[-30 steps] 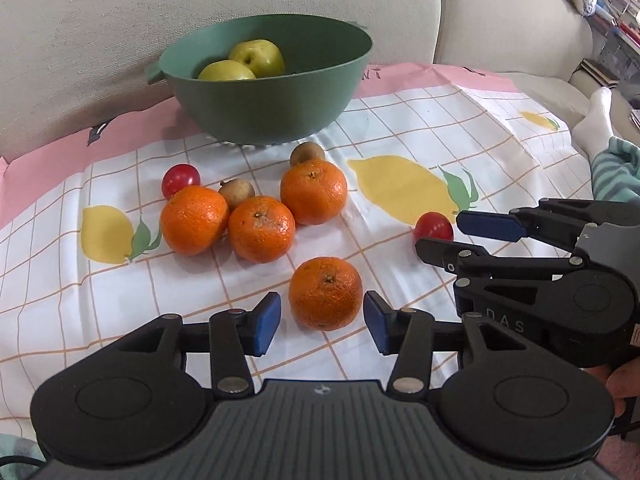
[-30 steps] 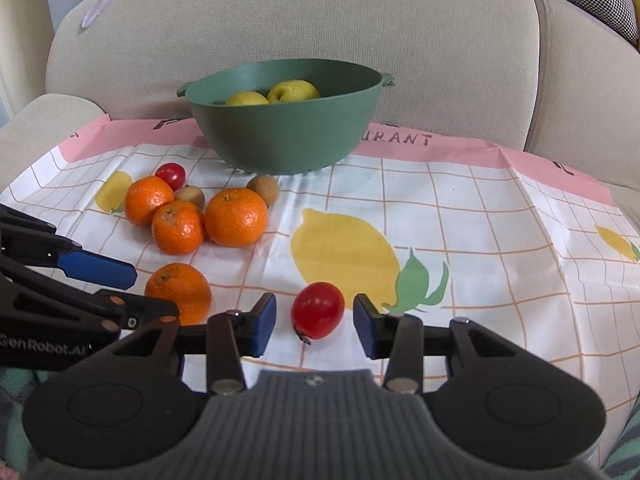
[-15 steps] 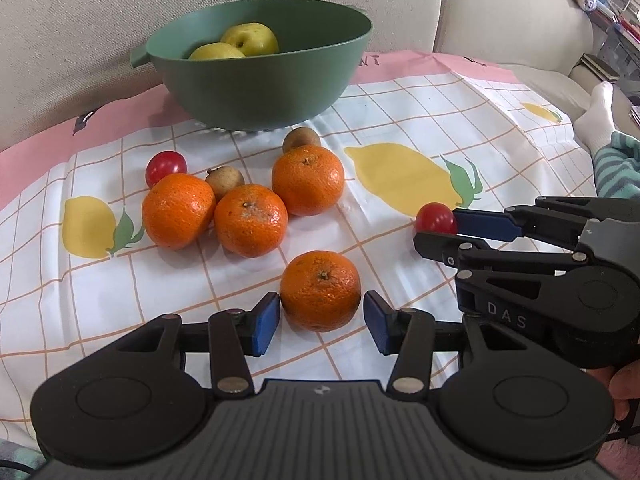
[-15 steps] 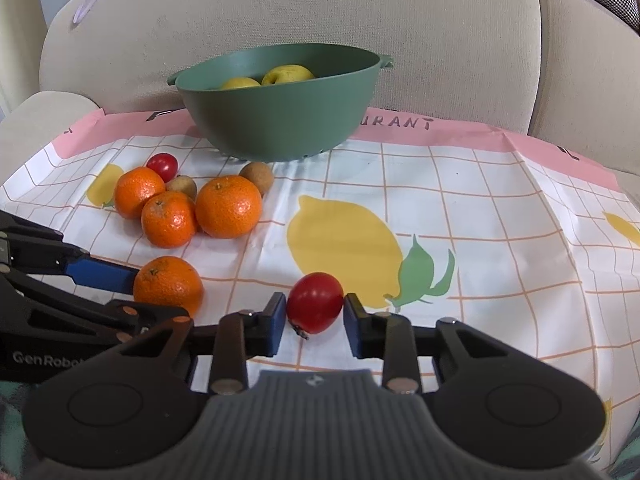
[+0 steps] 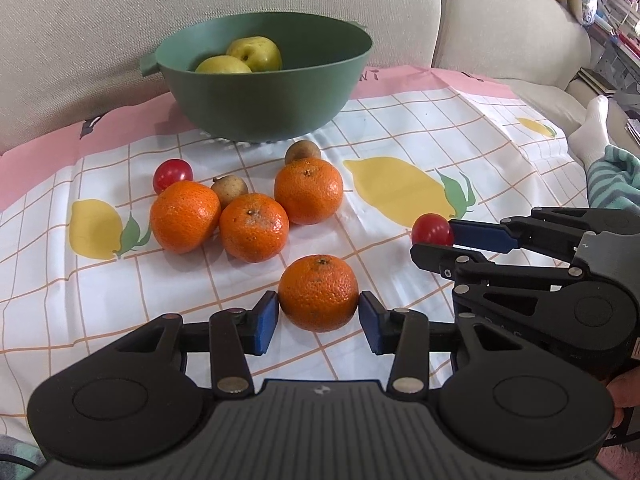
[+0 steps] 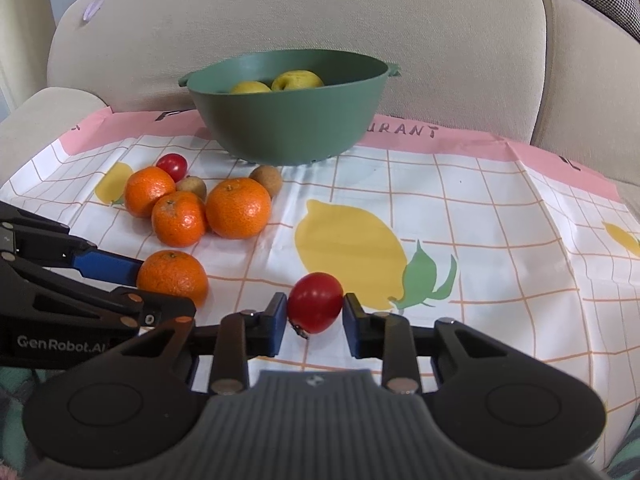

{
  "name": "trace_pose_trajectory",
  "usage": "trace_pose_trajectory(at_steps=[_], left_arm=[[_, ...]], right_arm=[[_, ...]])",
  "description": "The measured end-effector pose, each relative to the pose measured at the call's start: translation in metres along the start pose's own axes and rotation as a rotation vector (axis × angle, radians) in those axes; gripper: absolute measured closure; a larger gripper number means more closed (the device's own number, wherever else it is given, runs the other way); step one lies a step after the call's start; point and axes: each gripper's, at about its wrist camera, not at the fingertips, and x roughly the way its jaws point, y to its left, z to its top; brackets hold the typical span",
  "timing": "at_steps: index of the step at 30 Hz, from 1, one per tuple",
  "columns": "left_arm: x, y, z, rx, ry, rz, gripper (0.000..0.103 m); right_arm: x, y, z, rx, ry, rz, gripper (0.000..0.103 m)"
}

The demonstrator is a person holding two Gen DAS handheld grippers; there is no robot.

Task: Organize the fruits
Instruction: 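Grasp a mandarin with the left tool while the right tool grasps a cherry tomato, then carry the mandarin and tomato over the colander with both tools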

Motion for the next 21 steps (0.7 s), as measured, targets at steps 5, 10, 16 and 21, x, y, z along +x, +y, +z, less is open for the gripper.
trace_pose_trajectory(at_steps=[5, 10, 16, 21], left_arm=[[0.004, 0.000, -0.003, -0.002, 0.039, 0.017, 0.054], [0.007, 0.001, -0.003, -0.014, 0.021, 0.004, 0.052], [0.015, 0.000, -0.005, -0.014, 0.020, 0.021, 0.051], [0.008, 0.001, -0.006, -0.022, -0.002, 0.008, 0.052]], right_arm=[[-0.003, 0.004, -0.002, -0.016, 0.004, -0.001, 0.076], [-0.003, 0.006, -0.006, -0.020, 0.020, -0.008, 0.076], [-0.003, 0.004, -0.008, -0.017, 0.030, -0.023, 0.076], [-0.004, 0.004, -0.008, -0.016, 0.035, -0.030, 0.076]])
